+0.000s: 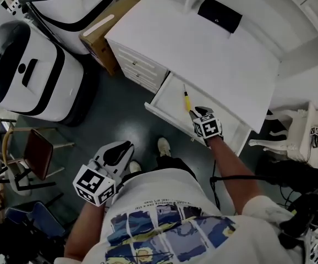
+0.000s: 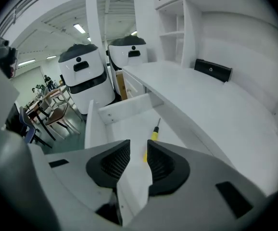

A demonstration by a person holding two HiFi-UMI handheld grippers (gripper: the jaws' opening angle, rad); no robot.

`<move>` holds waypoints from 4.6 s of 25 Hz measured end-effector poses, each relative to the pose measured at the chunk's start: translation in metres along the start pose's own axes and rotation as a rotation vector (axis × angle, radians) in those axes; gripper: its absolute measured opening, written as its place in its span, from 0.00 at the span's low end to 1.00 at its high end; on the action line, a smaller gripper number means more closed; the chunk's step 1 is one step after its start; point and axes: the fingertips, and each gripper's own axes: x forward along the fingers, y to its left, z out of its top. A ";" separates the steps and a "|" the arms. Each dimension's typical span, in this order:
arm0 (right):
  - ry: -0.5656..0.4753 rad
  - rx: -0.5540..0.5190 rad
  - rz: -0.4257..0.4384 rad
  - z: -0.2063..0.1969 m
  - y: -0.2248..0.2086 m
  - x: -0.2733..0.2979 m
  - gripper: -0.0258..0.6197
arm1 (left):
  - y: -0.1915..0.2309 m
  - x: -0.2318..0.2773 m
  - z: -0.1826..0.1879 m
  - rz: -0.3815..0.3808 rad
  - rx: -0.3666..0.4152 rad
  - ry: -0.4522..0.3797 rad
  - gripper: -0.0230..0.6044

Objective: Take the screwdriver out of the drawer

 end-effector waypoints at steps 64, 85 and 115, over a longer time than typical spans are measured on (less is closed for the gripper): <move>0.079 0.052 -0.110 0.006 0.002 0.010 0.18 | 0.033 -0.066 -0.008 0.103 -0.018 -0.056 0.09; -0.064 0.044 -0.013 0.023 0.142 -0.112 0.18 | 0.024 -0.131 -0.042 0.026 0.021 -0.107 0.06; -0.156 -0.002 0.060 0.021 0.279 -0.193 0.18 | 0.011 -0.175 -0.091 -0.067 0.055 -0.078 0.06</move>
